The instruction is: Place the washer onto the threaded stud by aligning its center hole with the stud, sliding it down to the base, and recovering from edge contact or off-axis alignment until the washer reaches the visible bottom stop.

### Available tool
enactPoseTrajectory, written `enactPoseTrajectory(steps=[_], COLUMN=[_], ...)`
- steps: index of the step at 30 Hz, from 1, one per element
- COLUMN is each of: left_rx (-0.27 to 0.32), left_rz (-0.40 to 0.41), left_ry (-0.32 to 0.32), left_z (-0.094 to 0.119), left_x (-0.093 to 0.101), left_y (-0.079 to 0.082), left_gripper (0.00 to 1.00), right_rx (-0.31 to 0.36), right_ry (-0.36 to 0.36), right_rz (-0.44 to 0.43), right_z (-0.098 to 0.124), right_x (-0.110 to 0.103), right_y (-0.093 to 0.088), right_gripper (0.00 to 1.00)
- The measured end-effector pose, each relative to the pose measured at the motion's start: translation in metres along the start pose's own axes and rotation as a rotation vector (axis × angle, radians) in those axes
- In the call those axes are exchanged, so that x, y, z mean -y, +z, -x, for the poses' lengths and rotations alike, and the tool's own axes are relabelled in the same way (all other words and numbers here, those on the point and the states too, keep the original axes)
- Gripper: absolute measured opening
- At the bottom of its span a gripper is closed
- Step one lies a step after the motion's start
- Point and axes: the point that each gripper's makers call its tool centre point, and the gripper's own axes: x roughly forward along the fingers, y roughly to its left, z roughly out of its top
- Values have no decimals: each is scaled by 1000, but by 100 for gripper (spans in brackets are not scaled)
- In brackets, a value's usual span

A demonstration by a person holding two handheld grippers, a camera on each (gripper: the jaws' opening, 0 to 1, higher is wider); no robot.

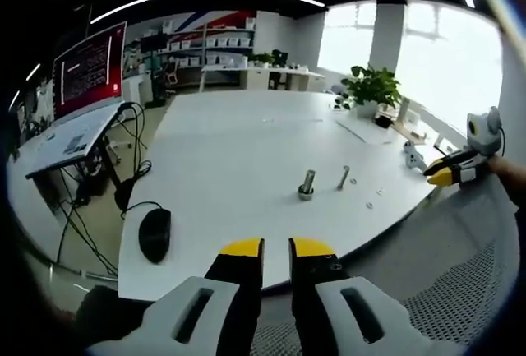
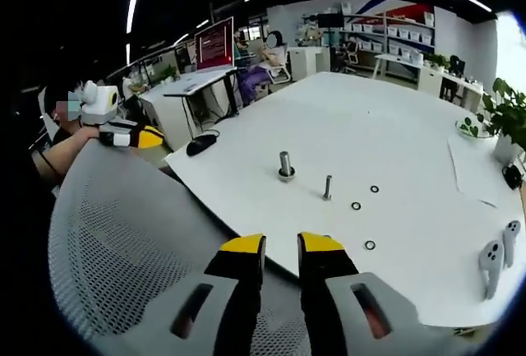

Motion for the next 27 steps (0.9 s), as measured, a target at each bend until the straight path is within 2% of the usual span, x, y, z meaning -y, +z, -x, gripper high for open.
enactPoseTrajectory(steps=[3,7,12,17,20,24,27], left_rx=[-7,12,-4,-30,-49,-60,-69], left_rz=[9,35,-2,8,21,38,39], left_ry=[-4,-17,-2,-2,0,5,10], left_z=[-3,-7,-7,-7,-7,-6,-6], left_x=[-6,-8,-8,-8,-8,-9,-9], left_y=[4,10,3,-1,-5,-7,-9], left_gripper=[9,9,4,4,4,4,4], right_rx=[-3,-4,-5,-23,-41,-50,-50], right_ry=[1,6,17,30,67,104,108], right_rz=[2,1,-10,3,40,28,70], right_z=[0,-1,-2,-4,-5,-5,-5], right_x=[0,-1,-2,-4,-10,-15,-12], right_y=[0,0,0,-2,-2,-4,1], right_gripper=[18,18,18,18,18,18,19])
